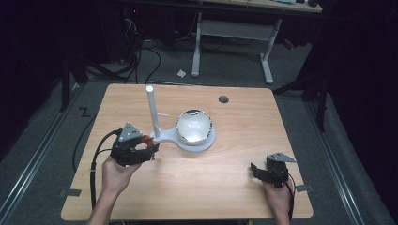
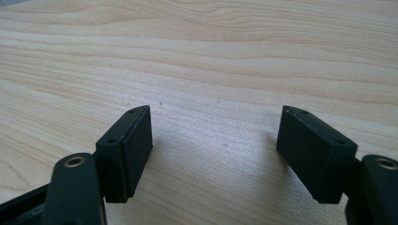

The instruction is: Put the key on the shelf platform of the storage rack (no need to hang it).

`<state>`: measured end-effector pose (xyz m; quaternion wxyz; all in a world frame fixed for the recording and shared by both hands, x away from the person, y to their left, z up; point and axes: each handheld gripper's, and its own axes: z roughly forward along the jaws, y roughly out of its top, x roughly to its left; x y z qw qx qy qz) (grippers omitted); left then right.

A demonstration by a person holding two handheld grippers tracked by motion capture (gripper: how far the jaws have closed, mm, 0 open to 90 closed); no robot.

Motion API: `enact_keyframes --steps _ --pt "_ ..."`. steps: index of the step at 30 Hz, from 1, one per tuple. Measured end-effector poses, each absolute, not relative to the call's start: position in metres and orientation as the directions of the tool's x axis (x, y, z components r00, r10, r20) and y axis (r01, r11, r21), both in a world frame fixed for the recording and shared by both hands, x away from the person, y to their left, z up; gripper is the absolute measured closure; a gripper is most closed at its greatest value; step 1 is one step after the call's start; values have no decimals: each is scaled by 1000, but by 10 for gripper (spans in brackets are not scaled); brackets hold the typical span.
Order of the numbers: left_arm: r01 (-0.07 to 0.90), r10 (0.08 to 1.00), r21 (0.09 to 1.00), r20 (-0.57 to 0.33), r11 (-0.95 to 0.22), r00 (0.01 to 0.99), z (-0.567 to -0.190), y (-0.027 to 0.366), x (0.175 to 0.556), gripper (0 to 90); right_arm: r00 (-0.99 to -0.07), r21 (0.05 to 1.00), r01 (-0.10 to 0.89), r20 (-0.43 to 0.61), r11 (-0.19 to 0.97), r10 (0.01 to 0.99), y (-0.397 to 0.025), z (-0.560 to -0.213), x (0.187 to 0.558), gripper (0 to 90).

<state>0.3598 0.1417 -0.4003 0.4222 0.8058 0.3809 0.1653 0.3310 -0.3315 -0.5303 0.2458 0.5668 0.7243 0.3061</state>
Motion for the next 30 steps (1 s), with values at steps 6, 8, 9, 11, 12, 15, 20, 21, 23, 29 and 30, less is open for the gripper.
enact_keyframes --steps 6,8,9,11,12,15,20,21,23,29,30 --pt "468 729 810 -73 -354 680 -392 138 361 477 -237 722 671 -9 170 972 -332 -530 331 274" --pt "462 723 813 -76 -353 687 -388 137 361 477 -236 722 670 -8 169 972 -332 -530 331 274" --pt "460 719 815 -79 -352 691 -386 137 362 477 -236 722 671 -9 170 972 -332 -530 331 274" --pt "460 712 818 -92 -344 697 -383 136 362 477 -236 721 672 -9 170 972 -331 -530 331 274" --pt "461 708 818 -96 -344 700 -382 135 363 477 -236 722 670 -10 170 972 -331 -530 331 274" --pt "462 699 816 -103 -347 707 -379 133 365 477 -237 722 671 -9 170 972 -331 -530 331 274" --pt "462 680 819 -124 -341 722 -374 129 368 477 -235 722 671 -9 169 972 -331 -530 331 274" --pt "461 677 819 -125 -343 726 -372 127 369 477 -235 722 671 -9 169 972 -331 -530 331 274" --pt "458 668 820 -131 -342 732 -370 125 371 477 -235 722 671 -9 169 972 -331 -530 331 274" --pt "446 647 828 -139 -339 750 -362 118 375 477 -236 721 672 -9 170 972 -331 -530 331 274" --pt "447 642 829 -144 -338 753 -360 117 376 477 -235 721 672 -8 169 972 -331 -530 331 275"
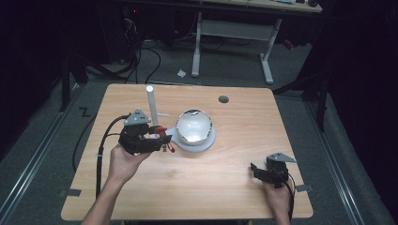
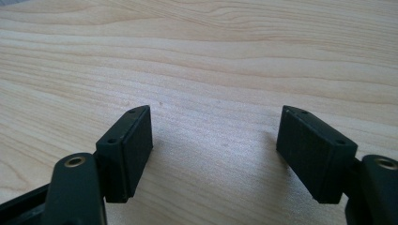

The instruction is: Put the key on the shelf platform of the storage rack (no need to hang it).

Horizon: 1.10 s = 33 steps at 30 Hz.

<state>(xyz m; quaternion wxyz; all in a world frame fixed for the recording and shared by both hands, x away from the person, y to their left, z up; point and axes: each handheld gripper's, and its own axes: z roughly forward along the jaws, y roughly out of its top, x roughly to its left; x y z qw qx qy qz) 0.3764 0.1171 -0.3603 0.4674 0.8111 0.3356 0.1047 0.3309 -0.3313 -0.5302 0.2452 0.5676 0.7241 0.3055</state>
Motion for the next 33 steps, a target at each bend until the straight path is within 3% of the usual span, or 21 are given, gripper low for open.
enact_keyframes --steps 33 --pt "406 600 826 -105 -392 793 -345 67 420 477 -235 720 672 -10 170 972 -331 -530 331 274"
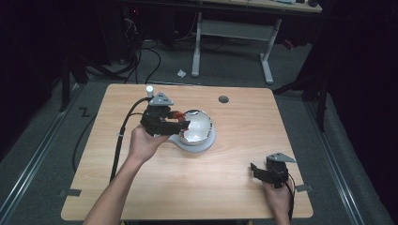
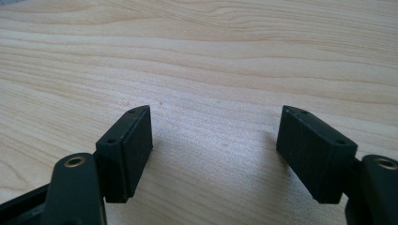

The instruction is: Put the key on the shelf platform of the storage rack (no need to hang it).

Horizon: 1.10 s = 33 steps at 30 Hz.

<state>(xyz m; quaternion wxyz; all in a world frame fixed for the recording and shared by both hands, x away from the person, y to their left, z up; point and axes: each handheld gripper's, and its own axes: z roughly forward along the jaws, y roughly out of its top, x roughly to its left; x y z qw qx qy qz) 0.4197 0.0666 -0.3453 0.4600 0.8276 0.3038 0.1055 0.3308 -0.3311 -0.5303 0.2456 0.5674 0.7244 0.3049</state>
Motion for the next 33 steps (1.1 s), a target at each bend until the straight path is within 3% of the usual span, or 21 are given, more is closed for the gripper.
enact_keyframes --steps 33 --pt "403 606 777 -35 -483 795 -390 19 448 476 -236 720 673 -9 170 972 -331 -530 331 274"
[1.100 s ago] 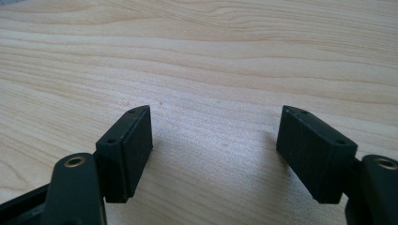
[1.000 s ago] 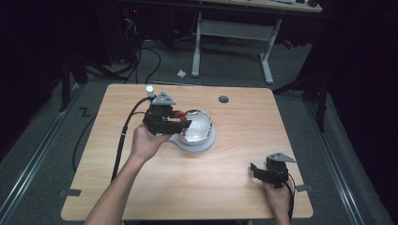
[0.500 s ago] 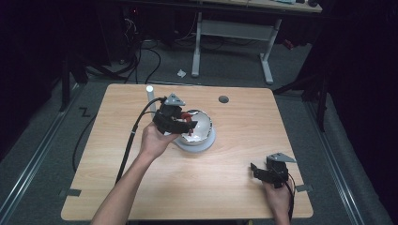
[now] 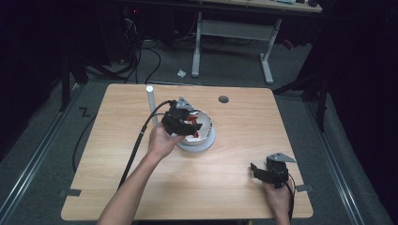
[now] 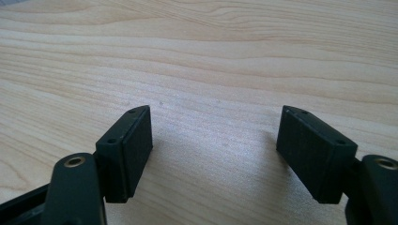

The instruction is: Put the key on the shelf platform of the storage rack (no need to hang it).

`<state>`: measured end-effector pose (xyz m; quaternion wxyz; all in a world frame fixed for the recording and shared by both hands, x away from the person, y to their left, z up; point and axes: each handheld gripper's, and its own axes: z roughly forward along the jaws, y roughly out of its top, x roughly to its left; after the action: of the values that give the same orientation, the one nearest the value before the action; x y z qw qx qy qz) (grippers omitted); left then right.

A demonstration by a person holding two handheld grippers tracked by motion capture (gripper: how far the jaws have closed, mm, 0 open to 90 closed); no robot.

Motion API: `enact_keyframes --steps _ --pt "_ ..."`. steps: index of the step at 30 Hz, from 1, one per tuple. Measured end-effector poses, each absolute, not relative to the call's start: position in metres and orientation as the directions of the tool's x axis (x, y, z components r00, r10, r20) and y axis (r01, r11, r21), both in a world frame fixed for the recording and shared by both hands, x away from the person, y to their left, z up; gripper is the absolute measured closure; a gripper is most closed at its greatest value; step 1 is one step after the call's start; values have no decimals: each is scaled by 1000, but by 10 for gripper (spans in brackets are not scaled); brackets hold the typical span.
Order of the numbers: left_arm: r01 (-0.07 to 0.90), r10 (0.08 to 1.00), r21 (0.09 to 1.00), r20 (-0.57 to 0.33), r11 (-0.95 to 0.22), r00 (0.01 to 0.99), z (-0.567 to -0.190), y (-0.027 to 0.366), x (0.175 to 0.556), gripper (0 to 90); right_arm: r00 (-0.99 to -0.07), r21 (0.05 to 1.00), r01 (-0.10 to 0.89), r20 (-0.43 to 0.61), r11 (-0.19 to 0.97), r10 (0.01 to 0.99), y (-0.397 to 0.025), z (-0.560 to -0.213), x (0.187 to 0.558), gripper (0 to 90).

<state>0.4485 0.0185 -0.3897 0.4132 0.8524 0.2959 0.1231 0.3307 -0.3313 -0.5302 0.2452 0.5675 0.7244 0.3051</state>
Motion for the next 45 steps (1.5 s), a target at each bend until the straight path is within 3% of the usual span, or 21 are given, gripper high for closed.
enact_keyframes --steps 24,45 --pt "440 684 733 46 -518 728 -430 12 466 474 -236 722 671 -8 169 972 -331 -530 331 274" --pt "500 728 695 49 -516 684 -452 14 476 463 -238 722 670 -14 174 971 -331 -530 331 274"
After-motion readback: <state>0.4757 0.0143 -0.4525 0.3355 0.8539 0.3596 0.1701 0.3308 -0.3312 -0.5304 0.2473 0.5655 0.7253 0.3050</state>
